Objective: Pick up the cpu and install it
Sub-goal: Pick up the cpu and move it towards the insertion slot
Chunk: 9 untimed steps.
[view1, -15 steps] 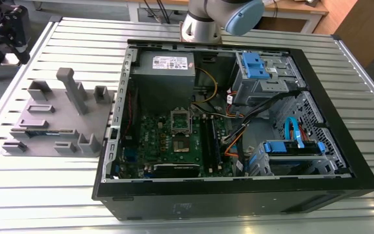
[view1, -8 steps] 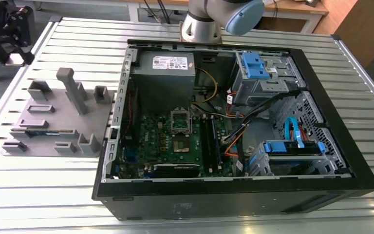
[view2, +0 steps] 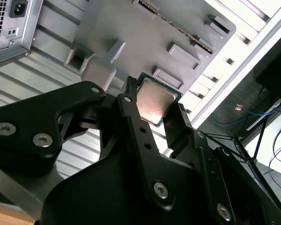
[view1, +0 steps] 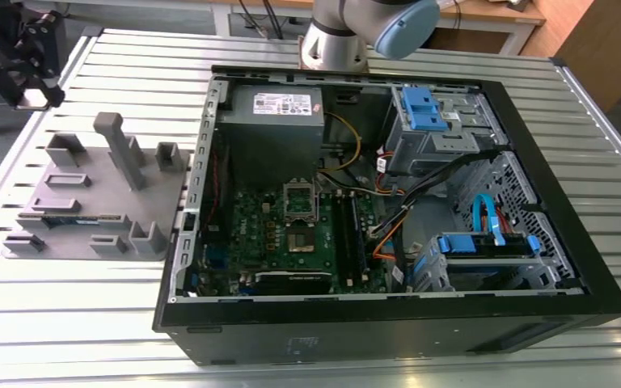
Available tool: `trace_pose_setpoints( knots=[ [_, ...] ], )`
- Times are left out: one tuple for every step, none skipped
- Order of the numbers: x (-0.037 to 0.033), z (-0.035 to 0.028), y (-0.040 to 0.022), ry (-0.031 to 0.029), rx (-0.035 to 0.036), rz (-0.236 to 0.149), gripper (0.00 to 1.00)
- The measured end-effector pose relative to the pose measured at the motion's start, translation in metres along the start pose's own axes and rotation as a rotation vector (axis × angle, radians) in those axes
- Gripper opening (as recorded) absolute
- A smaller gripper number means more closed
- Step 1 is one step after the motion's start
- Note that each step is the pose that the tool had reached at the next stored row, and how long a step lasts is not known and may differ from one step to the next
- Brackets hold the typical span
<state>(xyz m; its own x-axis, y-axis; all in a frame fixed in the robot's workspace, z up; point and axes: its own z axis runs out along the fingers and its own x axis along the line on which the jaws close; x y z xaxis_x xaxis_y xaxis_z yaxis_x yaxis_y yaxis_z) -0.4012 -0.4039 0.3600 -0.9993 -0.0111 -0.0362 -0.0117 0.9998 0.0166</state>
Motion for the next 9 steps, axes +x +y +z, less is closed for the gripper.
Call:
trace_pose_setpoints(
  knots=[
    [-0.0011,0.0001,0.0,-0.0001,-0.0001,0.0,0.47],
    [-0.0022,0.0001,-0.0001,-0.0001,-0.0001,0.0,0.47],
    [-0.0034,0.0001,0.0,0.0,0.0,0.0,0.47],
    [-0.0046,0.0002,-0.0001,-0.0001,-0.0001,0.0,0.47],
    [-0.0057,0.0003,-0.0001,-0.0001,-0.0001,0.0,0.47],
    [-0.0068,0.0003,-0.0001,-0.0001,-0.0001,0.0,0.47],
    [-0.008,0.0003,-0.0001,0.0,0.0,0.0,0.47],
    [-0.0091,0.0004,-0.0001,-0.0001,0.0,0.0,0.47],
    [-0.0103,0.0005,-0.0001,-0.0001,-0.0001,0.0,0.47]
  ],
)
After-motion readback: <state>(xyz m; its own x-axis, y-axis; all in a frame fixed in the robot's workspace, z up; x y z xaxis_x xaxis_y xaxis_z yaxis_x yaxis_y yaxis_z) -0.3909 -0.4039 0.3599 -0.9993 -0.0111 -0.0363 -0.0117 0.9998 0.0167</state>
